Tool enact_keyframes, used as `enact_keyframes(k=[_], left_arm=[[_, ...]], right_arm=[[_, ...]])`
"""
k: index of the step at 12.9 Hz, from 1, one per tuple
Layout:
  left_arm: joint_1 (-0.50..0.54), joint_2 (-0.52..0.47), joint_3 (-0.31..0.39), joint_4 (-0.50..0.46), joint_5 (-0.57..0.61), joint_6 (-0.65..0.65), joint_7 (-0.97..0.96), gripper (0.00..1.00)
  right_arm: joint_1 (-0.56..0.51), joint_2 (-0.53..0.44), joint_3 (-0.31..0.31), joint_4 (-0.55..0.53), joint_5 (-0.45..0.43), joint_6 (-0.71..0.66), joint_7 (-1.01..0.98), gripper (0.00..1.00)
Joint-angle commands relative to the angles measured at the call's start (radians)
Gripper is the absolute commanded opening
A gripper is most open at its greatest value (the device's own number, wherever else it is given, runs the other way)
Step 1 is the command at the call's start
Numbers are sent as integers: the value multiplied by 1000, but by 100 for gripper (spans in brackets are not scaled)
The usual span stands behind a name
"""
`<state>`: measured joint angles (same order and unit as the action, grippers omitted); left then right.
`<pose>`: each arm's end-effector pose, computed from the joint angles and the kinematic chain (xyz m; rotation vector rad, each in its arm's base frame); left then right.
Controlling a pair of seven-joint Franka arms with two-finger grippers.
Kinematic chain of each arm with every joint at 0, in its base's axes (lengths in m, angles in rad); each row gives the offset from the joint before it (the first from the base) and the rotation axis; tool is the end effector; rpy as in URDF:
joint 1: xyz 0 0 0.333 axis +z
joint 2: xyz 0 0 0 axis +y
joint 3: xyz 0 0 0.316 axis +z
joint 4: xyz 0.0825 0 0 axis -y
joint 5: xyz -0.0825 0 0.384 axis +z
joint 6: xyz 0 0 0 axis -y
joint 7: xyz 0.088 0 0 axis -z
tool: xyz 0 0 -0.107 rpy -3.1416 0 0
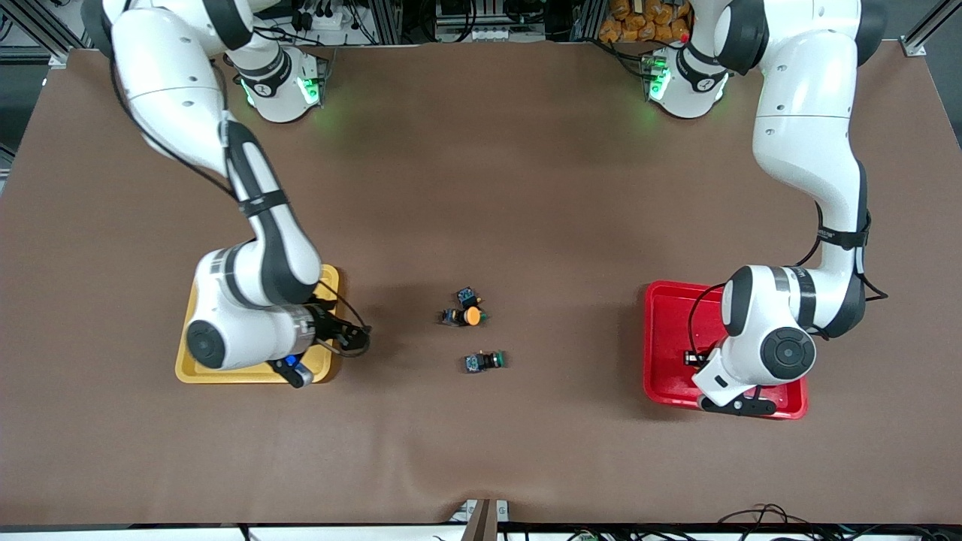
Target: Place red and yellow buttons in trays
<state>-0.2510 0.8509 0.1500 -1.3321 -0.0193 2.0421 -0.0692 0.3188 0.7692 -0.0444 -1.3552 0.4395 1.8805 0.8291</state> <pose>0.7200 -0.0974 0.2126 -3.0242 0.0982 0.1868 0.6750 0.2298 0.2513 -2.7044 1.0380 0.5823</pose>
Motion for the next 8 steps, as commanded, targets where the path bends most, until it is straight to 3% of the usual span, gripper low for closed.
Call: enact_keyframes(k=[1,5,6,7,8], left_arm=[[3,0,-9,2,-4,-10,14,0],[4,2,-9,5,-2,-7,14,3],[7,3,-9,5,-2,0,14,47],[4,4,-7,4,-1,1,12,99],[-4,2,-7,5,-2,1,12,100]], right_arm=[[58,15,-8,-2,71,104,177,100],[144,61,-8,-1,94,297,381,100],[164,74,-8,1,94,339,416,100],[180,91,-8,2,94,368,438,100],[184,99,-8,4,94,376,449,100]])
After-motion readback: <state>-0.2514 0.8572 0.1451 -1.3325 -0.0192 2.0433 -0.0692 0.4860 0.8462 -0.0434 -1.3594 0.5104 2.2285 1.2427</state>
